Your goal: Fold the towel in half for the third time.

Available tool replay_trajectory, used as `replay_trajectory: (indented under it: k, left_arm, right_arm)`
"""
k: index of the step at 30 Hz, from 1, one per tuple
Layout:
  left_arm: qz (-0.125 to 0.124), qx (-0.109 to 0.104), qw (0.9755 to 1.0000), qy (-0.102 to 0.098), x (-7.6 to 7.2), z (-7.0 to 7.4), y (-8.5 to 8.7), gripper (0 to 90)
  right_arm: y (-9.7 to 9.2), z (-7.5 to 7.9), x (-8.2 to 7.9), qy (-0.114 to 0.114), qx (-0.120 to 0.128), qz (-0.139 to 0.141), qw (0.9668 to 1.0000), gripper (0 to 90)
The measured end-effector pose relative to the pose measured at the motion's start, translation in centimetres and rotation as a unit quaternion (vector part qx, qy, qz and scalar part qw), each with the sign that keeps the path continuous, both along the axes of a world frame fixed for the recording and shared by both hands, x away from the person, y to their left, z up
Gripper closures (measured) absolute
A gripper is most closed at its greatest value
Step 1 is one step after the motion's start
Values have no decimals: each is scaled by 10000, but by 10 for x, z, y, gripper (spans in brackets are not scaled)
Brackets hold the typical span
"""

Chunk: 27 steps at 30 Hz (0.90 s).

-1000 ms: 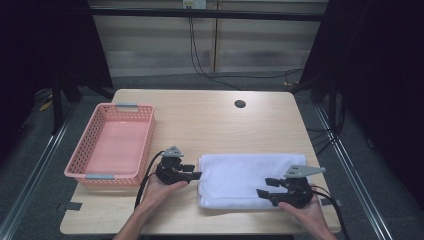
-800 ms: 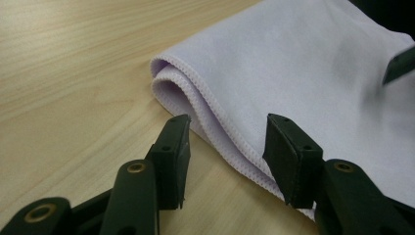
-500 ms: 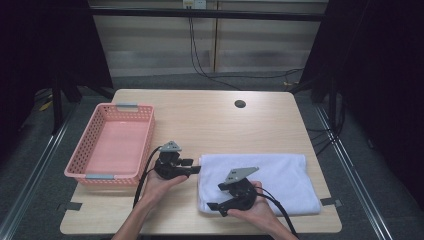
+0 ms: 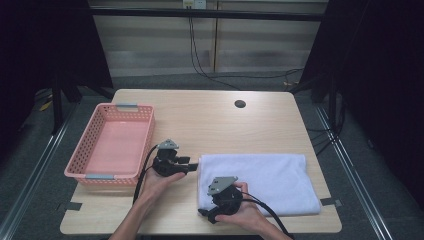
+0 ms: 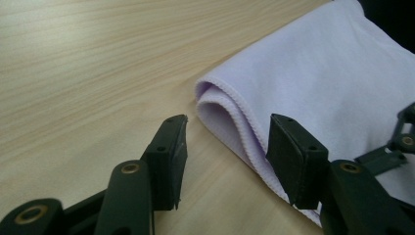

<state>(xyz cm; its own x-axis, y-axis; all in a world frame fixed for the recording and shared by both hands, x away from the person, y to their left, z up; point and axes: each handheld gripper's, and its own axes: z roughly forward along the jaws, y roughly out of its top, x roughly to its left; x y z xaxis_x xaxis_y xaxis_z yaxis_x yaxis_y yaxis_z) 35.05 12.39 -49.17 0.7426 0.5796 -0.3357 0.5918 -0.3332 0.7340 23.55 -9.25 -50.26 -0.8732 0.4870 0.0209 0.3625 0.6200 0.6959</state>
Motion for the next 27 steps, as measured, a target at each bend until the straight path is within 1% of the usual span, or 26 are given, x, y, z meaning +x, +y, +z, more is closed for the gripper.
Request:
replay_trajectory:
  k: [1, 2, 3, 4, 5, 6, 7, 9, 10, 11, 12, 13, 14, 15, 16, 17, 19, 20, 21, 22, 23, 24, 25, 27]
  left_arm:
    - [-31, 44, 10000, -34, 2, 1, -1, 481]
    - [-44, 34, 9999, -100, 5, 2, -3, 478]
    - [-41, -26, 9999, -129, 7, 3, -3, 476]
    - [-46, -52, 9999, -72, 11, 4, -5, 467]
    - [-5, -73, 9999, -76, 12, 4, -6, 453]
    - [-13, -87, 9999, -96, 14, 3, -8, 448]
    - [19, -140, 9999, -65, 15, 1, -10, 445]
    - [10, -165, 9999, -5, 16, -3, -13, 429]
    - [9, -158, 9999, -2, 15, -4, -15, 427]
    - [21, -100, 9999, -42, 15, -4, -17, 426]
    - [-22, -59, 10000, -59, 15, -4, -17, 419]
    - [1, -83, 10000, -49, 16, -5, -19, 416]
    - [37, -41, 10000, -64, 17, -5, -19, 413]
    - [62, -82, 9999, -35, 17, -6, -20, 402]
    - [27, -46, 10000, -34, 19, -7, -20, 393]
    - [57, -30, 10000, -42, 20, -8, -21, 391]
    - [29, -85, 10000, -10, 22, -11, -23, 372]
    - [-23, -93, 10000, -7, 22, -11, -24, 370]
    - [-59, -49, 10000, 3, 23, -11, -26, 363]
    - [-119, 24, 9999, -39, 24, -11, -30, 359]
    - [-124, -13, 9999, -20, 24, -11, -32, 355]
    - [-162, 13, 9999, 10, 24, -12, -35, 356]
    - [-194, 122, 9997, -51, 24, -13, -38, 356]
    - [-259, 248, 9993, -58, 24, -16, -41, 356]
  right_arm:
    - [0, 0, -1, -29, -32, 11, 10000, 172]
    - [0, 0, -1, -33, -31, 16, 10000, 173]
    - [0, 0, -1, -32, -22, 2, 10000, 174]
    - [0, 0, -1, -44, -33, 1, 10000, 176]
    - [0, 0, 0, -56, -64, 11, 10000, 199]
    - [0, 1, 0, -37, -56, -67, 10000, 242]
    - [-2, 2, 1, -45, -59, -86, 9999, 307]
    - [-8, 3, 5, -99, -28, -167, 9998, 469]
    - [-11, 3, 7, -122, 16, -165, 9998, 537]
    - [-13, 4, 9, -123, -6, -209, 9997, 606]
    - [-13, 4, 10, -163, -2, -284, 9995, 646]
    - [-13, 4, 11, -149, -12, -310, 9994, 667]
    - [-13, 5, 12, -157, -23, -299, 9994, 678]
    - [-13, 6, 12, -117, -82, -341, 9993, 690]
    - [-13, 6, 13, -147, -73, -333, 9993, 707]
    - [-13, 6, 13, -119, -78, -348, 9993, 720]
    - [-14, 6, 14, -50, -54, -405, 9992, 731]
    - [-14, 6, 14, -44, -37, -408, 9991, 733]
    - [-14, 6, 15, -50, -40, -407, 9992, 735]
    - [-14, 7, 15, 2, -69, -437, 9990, 737]
    - [-13, 7, 15, 6, -86, -447, 9990, 737]
    - [-13, 7, 15, 22, -78, -476, 9988, 738]
    - [-13, 7, 15, 31, -52, -488, 9988, 739]
    - [-14, 7, 16, 84, -15, -487, 9988, 742]
